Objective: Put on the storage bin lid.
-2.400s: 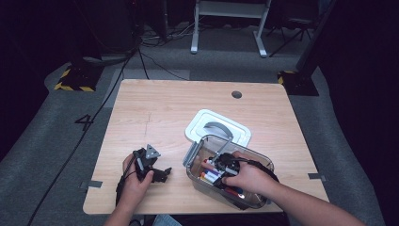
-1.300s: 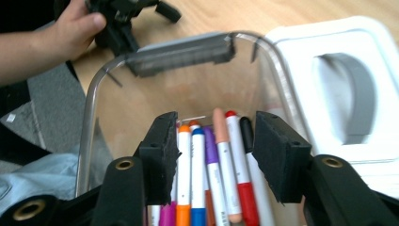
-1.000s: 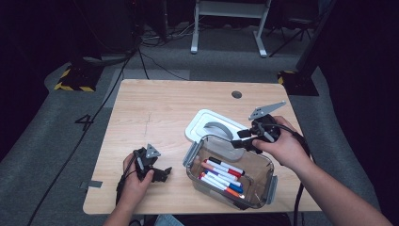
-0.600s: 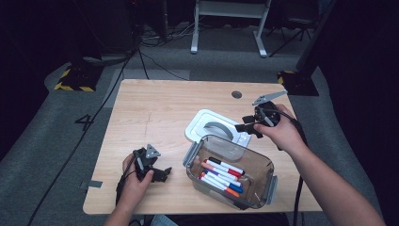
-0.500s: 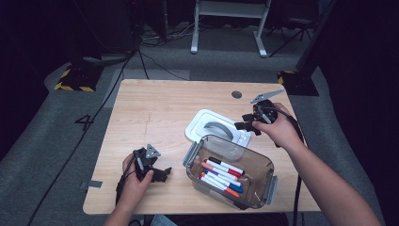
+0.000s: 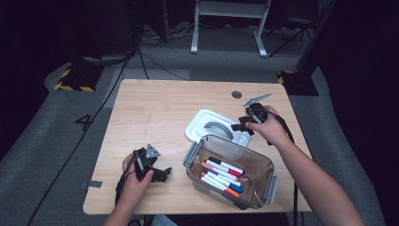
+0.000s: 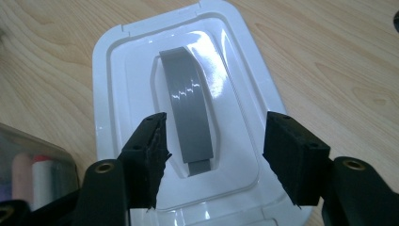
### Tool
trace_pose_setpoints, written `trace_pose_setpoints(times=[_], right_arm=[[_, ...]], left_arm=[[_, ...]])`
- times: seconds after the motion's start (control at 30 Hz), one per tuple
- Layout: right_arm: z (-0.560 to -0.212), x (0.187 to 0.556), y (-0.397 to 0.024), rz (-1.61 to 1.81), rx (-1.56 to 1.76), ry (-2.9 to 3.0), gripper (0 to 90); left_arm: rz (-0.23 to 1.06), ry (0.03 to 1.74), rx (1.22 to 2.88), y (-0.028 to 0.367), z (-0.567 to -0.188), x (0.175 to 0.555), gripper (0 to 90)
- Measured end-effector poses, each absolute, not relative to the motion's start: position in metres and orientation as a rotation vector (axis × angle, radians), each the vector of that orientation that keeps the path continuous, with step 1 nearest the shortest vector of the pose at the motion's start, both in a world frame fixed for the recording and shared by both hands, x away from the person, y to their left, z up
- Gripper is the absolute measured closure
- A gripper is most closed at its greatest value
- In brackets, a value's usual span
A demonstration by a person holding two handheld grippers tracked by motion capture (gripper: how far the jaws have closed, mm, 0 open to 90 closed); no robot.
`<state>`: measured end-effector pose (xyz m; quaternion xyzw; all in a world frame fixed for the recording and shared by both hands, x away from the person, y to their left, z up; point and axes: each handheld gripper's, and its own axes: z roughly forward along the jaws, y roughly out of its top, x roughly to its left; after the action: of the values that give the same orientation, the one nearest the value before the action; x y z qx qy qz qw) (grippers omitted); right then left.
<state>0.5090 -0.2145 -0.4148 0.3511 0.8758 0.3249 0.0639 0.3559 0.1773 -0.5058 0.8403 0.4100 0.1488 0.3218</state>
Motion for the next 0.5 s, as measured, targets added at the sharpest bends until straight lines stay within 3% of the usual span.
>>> trace_pose_setpoints(times=[0.5], right_arm=[[-0.459, 0.517, -0.195, 0.909, 0.958, 2.724, 42.5]], left_arm=[[0.390, 1.077, 2.207, 0.177, -0.506, 0.356, 0.0]])
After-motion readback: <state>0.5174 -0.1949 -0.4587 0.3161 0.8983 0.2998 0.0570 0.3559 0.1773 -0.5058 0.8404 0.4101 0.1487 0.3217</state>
